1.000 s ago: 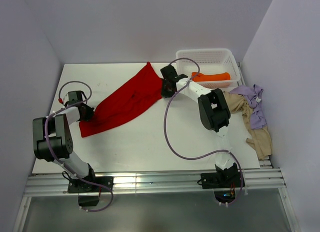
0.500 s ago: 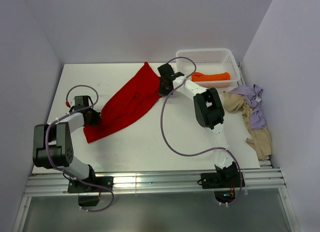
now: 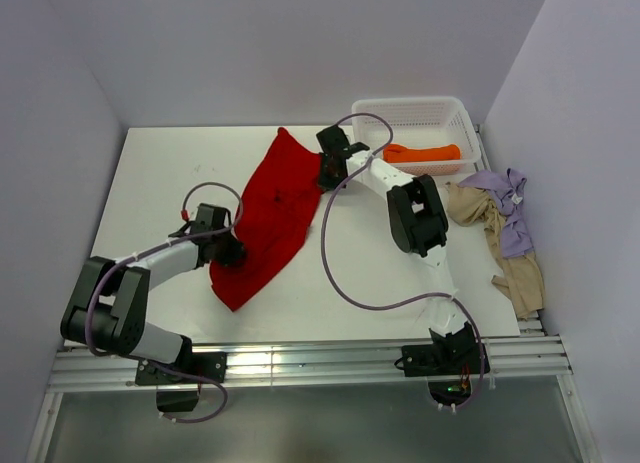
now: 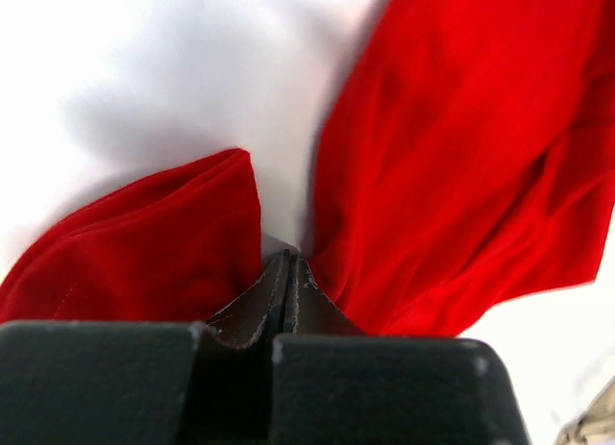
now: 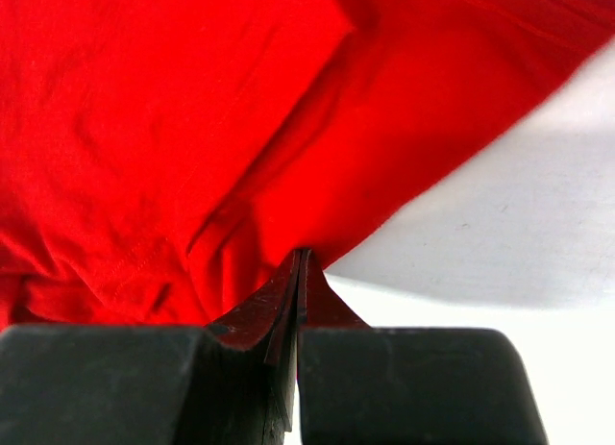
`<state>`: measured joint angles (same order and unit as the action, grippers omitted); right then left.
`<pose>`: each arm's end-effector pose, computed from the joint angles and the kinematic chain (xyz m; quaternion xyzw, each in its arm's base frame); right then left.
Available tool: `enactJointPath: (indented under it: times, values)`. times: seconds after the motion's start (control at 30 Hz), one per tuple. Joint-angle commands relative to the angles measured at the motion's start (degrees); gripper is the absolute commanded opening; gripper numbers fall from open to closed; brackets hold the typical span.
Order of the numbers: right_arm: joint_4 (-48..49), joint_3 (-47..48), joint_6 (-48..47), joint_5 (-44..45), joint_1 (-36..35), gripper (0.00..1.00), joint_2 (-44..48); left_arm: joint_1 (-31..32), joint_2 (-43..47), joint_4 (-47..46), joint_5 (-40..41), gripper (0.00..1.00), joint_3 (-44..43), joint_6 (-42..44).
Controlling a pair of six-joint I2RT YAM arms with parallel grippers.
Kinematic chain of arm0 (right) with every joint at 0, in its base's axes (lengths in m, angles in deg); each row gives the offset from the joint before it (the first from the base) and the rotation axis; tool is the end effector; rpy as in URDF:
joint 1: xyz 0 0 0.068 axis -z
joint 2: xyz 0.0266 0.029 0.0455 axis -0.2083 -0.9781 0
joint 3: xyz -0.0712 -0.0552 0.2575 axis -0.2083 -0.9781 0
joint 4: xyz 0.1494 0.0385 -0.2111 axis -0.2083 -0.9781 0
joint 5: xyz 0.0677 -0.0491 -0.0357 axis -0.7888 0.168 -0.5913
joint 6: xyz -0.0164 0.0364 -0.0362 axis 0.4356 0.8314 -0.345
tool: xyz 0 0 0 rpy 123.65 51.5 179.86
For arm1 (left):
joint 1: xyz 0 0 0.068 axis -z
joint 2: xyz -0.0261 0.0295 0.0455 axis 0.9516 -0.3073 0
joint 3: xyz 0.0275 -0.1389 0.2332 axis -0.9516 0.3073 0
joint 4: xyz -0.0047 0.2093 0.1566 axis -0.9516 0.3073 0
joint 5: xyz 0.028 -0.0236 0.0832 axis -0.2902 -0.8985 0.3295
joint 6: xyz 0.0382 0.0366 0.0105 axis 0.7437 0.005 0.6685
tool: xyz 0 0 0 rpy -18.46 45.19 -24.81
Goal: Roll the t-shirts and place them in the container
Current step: Fold the tshirt
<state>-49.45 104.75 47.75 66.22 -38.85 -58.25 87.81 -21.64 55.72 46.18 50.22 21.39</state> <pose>0.4616 0.2323 0.1618 0.0330 0.9574 0.1256 0.2578 0.2518 -0.0700 0.1450 -0.3624 0.8872 -0.1664 0.2322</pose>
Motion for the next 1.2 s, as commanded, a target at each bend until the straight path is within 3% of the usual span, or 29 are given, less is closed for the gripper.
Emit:
enactJointPath:
  times: [0.0,0.47,0.6,0.67,0.73,0.8,0.93,1.0,1.07,1.17]
  values:
    - [-1.8,2.4,-1.2,-0.1,1.1,0.0,-1.8,4.1,-1.6,11.9,-0.3,0.0,4.8,-2.4]
    - [-2.5,6.0,-2.4,-1.3,1.5,0.0,-3.4,27.1,-1.8,13.6,-1.8,0.0,8.1,-16.1]
    - [-3.0,7.2,-2.4,-1.3,1.6,0.0,-4.2,29.8,0.5,19.1,1.6,0.01,7.9,-17.8]
    - [-2.8,7.1,-2.4,-2.5,1.6,0.0,-4.1,29.9,3.7,22.0,5.0,0.07,7.8,-18.0]
    - [-2.1,6.4,-2.2,-3.6,1.8,0.04,-3.2,29.9,6.3,25.5,7.1,0.38,6.7,-17.1]
    - [-0.4,4.1,-2.3,-5.0,2.0,0.09,-1.0,29.9,10.2,29.0,10.6,0.53,5.1,-16.3]
    - [3.7,-2.0,-1.2,-6.5,2.8,0.26,4.7,29.8,16.1,32.2,16.5,0.64,-1.0,-14.0]
    - [7.0,-6.8,-0.7,-7.5,3.5,0.3,7.3,29.5,18.1,31.6,18.2,0.66,-2.6,-11.1]
    - [9.7,-11.4,-0.8,-9.0,4.4,0.37,11.4,26.2,18.6,27.4,16.6,0.67,-3.8,-7.7]
    - [11.2,-16.1,-1.1,-8.9,4.5,0.4,16.1,18.6,16.8,20.0,11.7,0.65,-4.0,-0.7]
